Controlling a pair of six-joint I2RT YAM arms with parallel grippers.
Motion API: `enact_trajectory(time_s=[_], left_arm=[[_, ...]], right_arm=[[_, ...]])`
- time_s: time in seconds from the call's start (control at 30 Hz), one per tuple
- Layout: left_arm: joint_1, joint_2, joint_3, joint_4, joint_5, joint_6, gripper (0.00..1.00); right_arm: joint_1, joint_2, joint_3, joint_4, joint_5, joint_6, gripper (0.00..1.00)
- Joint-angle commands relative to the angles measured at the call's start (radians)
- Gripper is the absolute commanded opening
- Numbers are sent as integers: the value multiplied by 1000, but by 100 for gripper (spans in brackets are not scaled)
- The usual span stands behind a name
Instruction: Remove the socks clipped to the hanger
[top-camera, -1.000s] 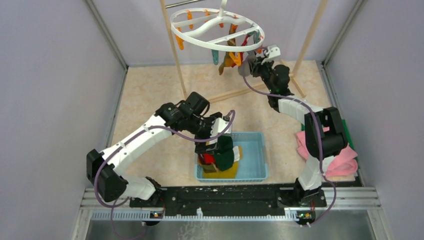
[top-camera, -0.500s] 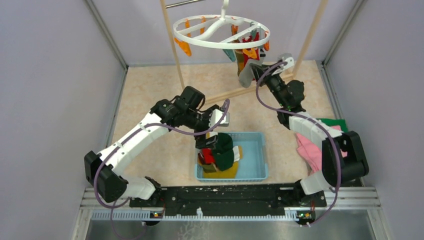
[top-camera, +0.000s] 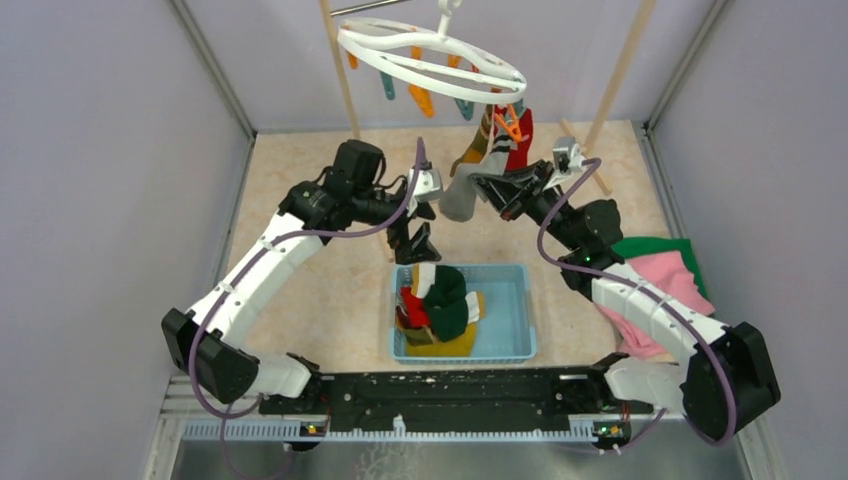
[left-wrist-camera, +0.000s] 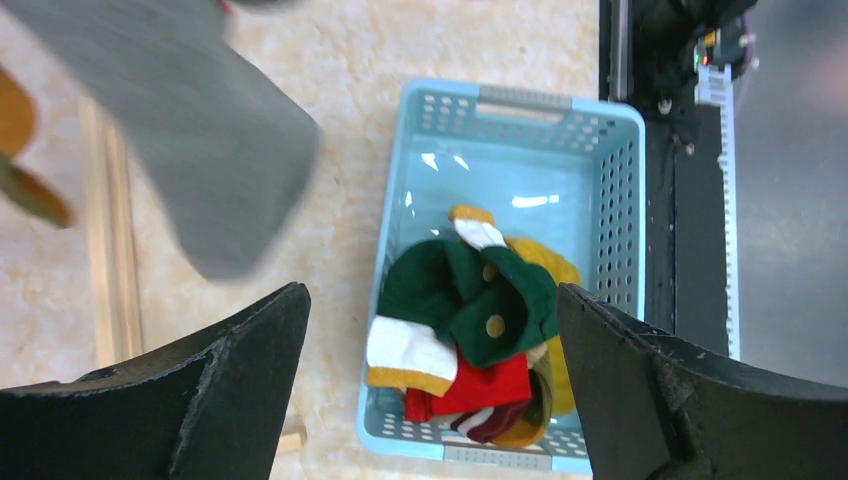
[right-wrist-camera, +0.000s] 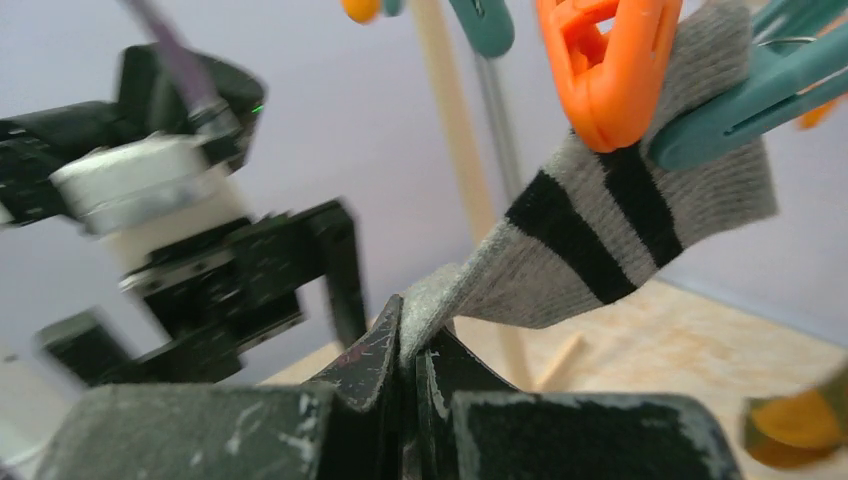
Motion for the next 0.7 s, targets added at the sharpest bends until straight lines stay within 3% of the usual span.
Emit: enact_trajectory(time_s=[0.0,0.27,0.47,0.67], left_arm=[[39,15,65,116,127,-91,99],[46,39,94,184,120,-130,99],[46,56,110,181,202,-124,99],[45,68,122,214,200,-153,89]], right_arm=[[70,-57,5,-19,-95,103,0],[143,-51,50,-41,-109,181,0],[165,-9,83,-17,-111,218,0],[167,16,112,-47,-84,212,2]])
